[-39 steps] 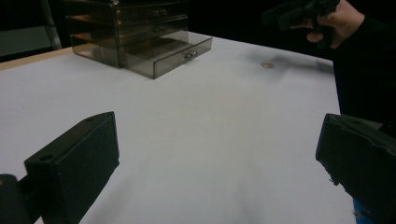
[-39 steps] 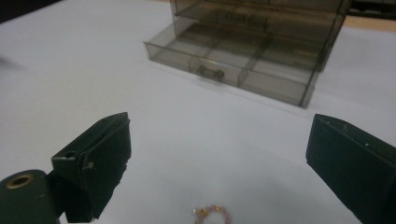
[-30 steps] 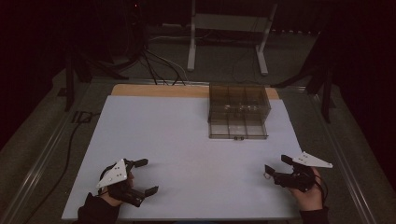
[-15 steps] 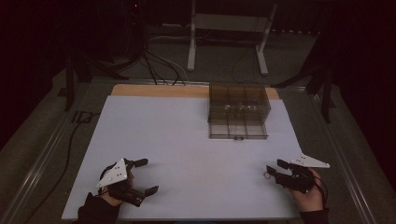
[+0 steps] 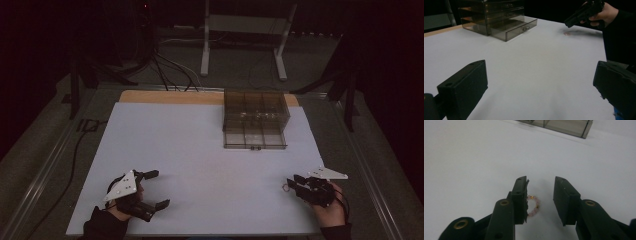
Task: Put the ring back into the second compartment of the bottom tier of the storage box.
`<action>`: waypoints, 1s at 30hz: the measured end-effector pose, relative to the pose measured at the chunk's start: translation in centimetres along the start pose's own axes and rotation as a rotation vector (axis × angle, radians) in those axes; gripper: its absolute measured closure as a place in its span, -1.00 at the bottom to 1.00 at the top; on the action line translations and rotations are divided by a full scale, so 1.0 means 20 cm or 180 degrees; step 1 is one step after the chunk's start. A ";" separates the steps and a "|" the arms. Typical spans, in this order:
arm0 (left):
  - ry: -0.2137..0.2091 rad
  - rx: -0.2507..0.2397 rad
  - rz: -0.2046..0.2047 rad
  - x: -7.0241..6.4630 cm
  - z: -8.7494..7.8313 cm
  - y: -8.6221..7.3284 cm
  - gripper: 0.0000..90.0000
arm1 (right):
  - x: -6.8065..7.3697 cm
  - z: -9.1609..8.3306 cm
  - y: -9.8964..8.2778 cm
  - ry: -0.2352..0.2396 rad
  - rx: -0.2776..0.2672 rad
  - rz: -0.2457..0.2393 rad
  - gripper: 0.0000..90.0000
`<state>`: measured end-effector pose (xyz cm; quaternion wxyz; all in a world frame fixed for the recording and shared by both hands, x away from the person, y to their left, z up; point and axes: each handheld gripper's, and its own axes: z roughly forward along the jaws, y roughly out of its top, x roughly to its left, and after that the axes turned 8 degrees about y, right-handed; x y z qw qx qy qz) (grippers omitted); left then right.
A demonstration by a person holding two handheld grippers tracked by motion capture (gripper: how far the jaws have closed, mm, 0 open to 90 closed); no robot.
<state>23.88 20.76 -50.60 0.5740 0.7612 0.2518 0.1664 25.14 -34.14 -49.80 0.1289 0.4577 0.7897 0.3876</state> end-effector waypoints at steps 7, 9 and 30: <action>0.0002 -0.0008 0.0006 0.00 0.00 0.00 -0.99 | 0.00 0.03 -0.01 -0.0021 0.0144 -0.0010 0.54; -0.0006 0.0017 0.0018 0.00 0.00 0.00 -0.99 | 0.01 0.04 -0.01 -0.0041 0.0186 -0.0019 0.55; -0.0002 0.0011 0.0020 0.00 0.01 0.00 -0.99 | 0.03 0.10 -0.01 -0.0105 0.0465 -0.0147 0.91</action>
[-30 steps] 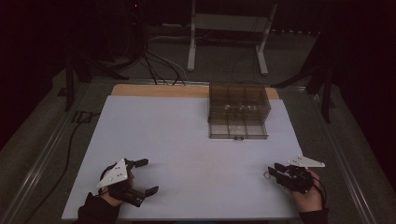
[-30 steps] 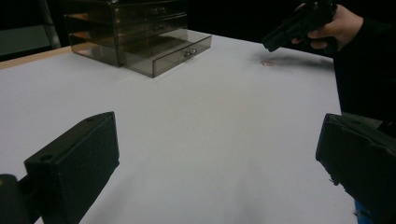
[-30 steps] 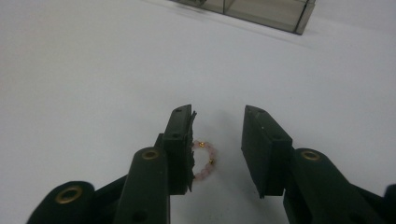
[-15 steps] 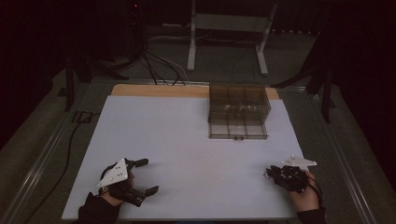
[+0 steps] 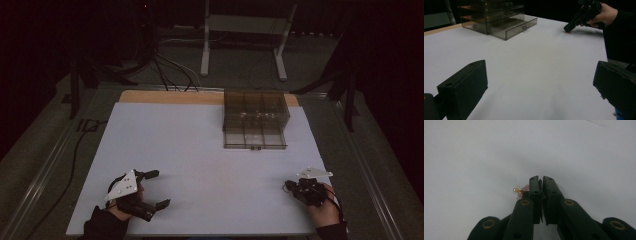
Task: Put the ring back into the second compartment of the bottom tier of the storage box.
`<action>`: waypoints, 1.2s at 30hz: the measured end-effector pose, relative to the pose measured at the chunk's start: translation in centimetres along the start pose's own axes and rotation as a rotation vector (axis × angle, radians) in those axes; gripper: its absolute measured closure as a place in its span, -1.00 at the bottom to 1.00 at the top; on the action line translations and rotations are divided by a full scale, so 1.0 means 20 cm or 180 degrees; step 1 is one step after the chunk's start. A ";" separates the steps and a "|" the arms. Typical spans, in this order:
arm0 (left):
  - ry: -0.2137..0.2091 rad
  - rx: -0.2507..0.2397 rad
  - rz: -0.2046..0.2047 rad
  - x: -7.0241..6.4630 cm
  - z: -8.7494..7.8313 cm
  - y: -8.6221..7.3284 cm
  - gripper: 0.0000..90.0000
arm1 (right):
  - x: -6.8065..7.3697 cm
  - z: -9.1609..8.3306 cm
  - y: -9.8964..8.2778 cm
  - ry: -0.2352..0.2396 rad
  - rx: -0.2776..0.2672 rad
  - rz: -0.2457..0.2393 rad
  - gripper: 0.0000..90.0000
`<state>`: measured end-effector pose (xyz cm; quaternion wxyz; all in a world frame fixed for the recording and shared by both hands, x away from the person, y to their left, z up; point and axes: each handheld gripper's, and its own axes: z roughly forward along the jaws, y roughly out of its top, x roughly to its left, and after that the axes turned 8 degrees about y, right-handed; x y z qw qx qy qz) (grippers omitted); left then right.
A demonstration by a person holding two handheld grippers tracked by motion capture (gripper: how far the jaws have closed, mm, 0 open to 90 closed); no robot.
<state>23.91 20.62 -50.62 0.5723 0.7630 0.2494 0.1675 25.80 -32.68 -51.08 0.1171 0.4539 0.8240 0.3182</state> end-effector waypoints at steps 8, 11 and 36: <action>-0.0006 0.0036 0.0018 0.00 0.00 0.00 -0.99 | 0.00 0.00 0.00 0.0010 -0.0008 0.0095 0.93; -0.0004 0.0011 -0.0001 0.00 0.01 0.00 -0.99 | 0.00 0.00 0.00 -0.0002 -0.0013 0.0113 0.93; -0.0005 0.0049 0.0014 0.00 0.01 0.00 -0.99 | 0.02 -0.05 0.03 -0.0041 -0.0127 0.0106 0.96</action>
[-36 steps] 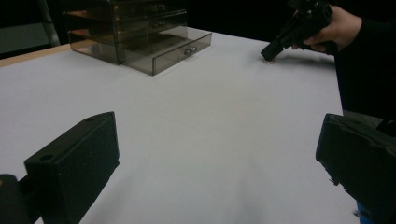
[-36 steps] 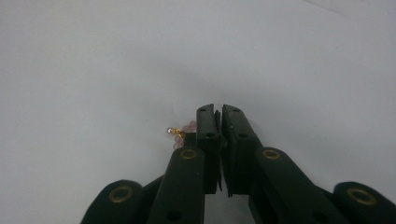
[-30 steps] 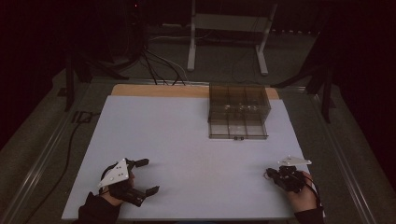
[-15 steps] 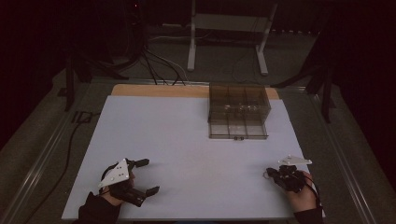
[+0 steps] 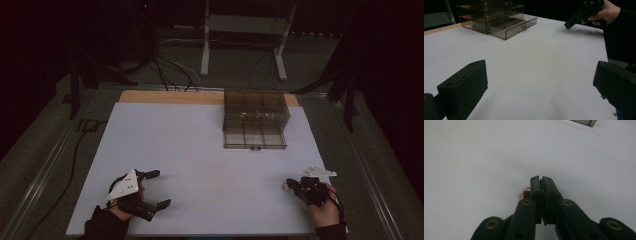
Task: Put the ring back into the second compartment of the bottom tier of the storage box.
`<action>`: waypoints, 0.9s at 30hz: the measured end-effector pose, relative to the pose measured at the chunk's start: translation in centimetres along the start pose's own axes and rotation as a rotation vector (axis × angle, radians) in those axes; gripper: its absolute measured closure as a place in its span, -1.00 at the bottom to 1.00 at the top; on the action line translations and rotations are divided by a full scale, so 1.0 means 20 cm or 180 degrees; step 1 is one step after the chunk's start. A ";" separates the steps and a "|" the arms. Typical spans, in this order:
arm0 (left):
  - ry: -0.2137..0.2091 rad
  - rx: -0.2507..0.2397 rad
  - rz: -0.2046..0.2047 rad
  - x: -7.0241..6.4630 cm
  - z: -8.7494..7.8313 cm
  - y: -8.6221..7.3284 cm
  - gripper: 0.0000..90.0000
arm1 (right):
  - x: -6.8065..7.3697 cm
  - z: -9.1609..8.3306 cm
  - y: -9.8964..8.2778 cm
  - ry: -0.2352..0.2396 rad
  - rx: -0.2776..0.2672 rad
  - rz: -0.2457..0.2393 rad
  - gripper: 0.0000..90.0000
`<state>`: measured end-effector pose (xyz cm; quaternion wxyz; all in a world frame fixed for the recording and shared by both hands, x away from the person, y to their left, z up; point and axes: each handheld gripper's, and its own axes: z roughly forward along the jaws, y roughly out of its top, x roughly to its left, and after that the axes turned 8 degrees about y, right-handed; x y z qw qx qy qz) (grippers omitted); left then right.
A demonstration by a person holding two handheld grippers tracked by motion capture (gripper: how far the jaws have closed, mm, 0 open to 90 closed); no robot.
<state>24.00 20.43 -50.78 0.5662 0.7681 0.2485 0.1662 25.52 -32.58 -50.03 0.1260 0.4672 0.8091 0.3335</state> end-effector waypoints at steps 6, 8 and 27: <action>0.0002 0.0002 0.0002 0.00 0.00 0.00 -0.99 | 0.02 -0.01 0.00 0.0023 -0.0015 -0.0007 0.96; 0.0004 0.0006 -0.0007 0.00 0.00 0.00 -0.99 | 0.03 -0.02 0.01 0.0031 -0.0027 -0.0020 0.96; 0.0007 -0.0008 -0.0006 0.00 0.00 0.00 -0.99 | 0.10 -0.02 0.05 0.0149 -0.0044 -0.0105 0.96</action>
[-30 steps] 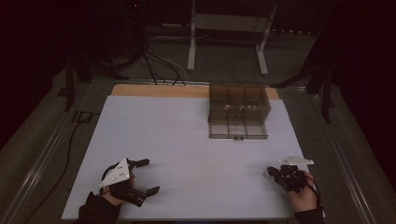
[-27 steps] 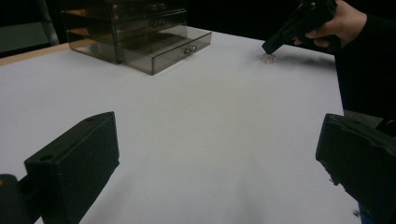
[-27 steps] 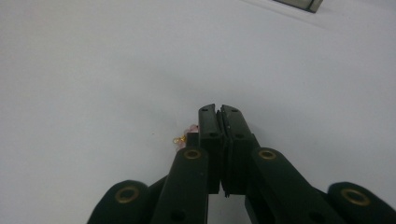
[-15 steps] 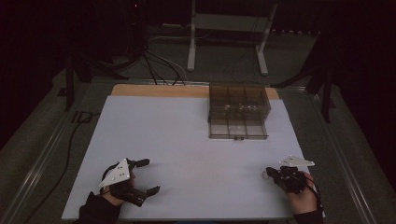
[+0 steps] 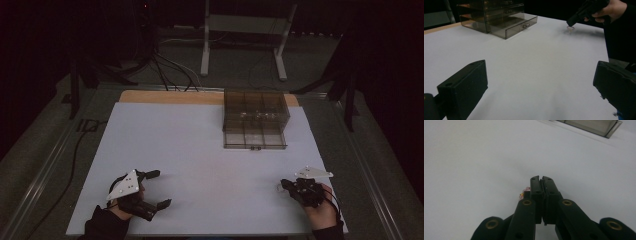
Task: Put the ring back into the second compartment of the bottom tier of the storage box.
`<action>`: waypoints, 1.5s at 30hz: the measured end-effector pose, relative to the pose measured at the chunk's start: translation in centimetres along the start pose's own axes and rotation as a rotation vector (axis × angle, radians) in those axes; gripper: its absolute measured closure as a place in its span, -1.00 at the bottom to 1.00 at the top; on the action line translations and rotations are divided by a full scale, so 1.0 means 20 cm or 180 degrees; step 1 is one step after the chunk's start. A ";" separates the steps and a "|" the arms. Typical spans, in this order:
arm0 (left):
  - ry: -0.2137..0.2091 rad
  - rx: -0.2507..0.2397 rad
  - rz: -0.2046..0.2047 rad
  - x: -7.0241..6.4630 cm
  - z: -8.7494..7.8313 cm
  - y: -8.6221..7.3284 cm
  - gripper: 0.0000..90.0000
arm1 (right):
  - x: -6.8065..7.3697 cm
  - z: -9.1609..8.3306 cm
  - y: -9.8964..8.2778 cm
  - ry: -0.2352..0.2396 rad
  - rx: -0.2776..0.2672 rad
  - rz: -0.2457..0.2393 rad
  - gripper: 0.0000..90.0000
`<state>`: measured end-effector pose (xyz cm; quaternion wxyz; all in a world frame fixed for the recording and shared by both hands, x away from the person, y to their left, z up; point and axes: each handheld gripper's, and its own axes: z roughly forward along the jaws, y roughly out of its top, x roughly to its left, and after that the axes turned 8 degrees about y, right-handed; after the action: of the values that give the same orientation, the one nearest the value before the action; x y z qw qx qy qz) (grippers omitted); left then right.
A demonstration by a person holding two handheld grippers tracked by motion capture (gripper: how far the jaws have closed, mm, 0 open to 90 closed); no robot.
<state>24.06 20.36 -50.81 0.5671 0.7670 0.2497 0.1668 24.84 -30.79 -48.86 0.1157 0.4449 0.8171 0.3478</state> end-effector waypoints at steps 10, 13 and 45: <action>-0.0010 0.0011 -0.0005 0.00 0.00 0.00 -0.99 | 0.02 0.01 0.04 0.0032 -0.0026 -0.0035 0.96; -0.0016 0.0018 0.0006 0.00 0.00 0.00 -0.99 | 0.02 0.01 0.05 0.0048 -0.0016 -0.0048 0.96; -0.0013 0.0010 0.0000 0.00 0.00 0.00 -0.99 | 0.04 0.00 0.18 0.0034 -0.0146 -0.0144 0.96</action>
<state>24.15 20.32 -50.82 0.5664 0.7682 0.2487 0.1649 26.78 -28.87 -46.36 0.1293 0.4217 0.8194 0.3662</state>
